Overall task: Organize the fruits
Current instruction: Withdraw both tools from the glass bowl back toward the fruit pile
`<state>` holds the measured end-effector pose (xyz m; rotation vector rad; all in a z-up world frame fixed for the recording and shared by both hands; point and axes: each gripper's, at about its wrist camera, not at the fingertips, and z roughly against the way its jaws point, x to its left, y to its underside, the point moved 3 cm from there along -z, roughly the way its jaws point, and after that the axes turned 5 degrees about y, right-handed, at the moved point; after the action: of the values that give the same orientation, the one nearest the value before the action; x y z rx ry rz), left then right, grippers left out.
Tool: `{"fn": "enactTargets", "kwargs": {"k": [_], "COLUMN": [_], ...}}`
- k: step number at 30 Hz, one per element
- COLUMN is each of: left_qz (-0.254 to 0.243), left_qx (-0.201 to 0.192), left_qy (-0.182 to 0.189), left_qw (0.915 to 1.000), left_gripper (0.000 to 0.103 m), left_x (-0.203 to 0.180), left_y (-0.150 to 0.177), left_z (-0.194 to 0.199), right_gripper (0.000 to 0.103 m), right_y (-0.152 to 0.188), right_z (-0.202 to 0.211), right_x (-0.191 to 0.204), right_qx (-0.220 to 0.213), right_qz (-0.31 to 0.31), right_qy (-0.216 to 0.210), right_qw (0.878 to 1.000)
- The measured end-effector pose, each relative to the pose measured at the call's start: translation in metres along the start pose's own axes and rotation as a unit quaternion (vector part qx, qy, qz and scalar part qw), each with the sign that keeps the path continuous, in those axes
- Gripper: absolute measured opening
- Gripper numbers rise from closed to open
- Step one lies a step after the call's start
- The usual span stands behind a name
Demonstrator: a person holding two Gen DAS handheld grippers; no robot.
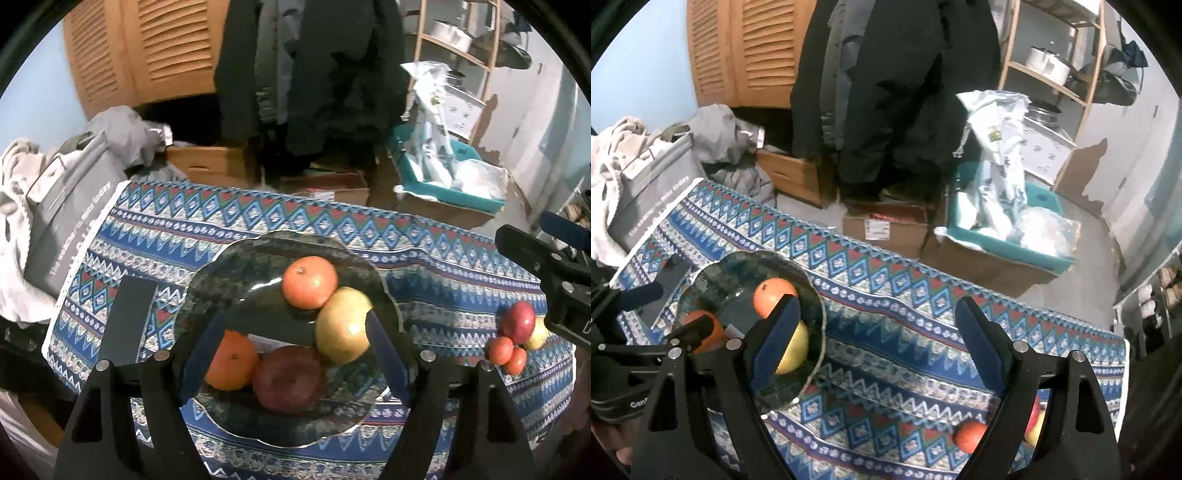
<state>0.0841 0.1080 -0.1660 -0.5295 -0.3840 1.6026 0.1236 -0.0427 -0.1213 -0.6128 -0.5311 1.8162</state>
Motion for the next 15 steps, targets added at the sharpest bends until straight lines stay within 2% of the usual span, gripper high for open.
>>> {"fn": "enactTargets", "kwargs": {"k": [15], "left_qz": [-0.030], "left_qx": [-0.008], "left_qy": [0.032], "left_qw": [0.9990], "left_gripper": [0.080], "left_x": [-0.052], "left_y": [-0.005], "left_z": [0.018], "right_gripper": [0.086], "right_y": [0.031], "right_z": [0.035], "right_x": [-0.066], "right_qx": [-0.011], "right_qz": [-0.039], "right_qy": [0.038], "right_qw": [0.998]}}
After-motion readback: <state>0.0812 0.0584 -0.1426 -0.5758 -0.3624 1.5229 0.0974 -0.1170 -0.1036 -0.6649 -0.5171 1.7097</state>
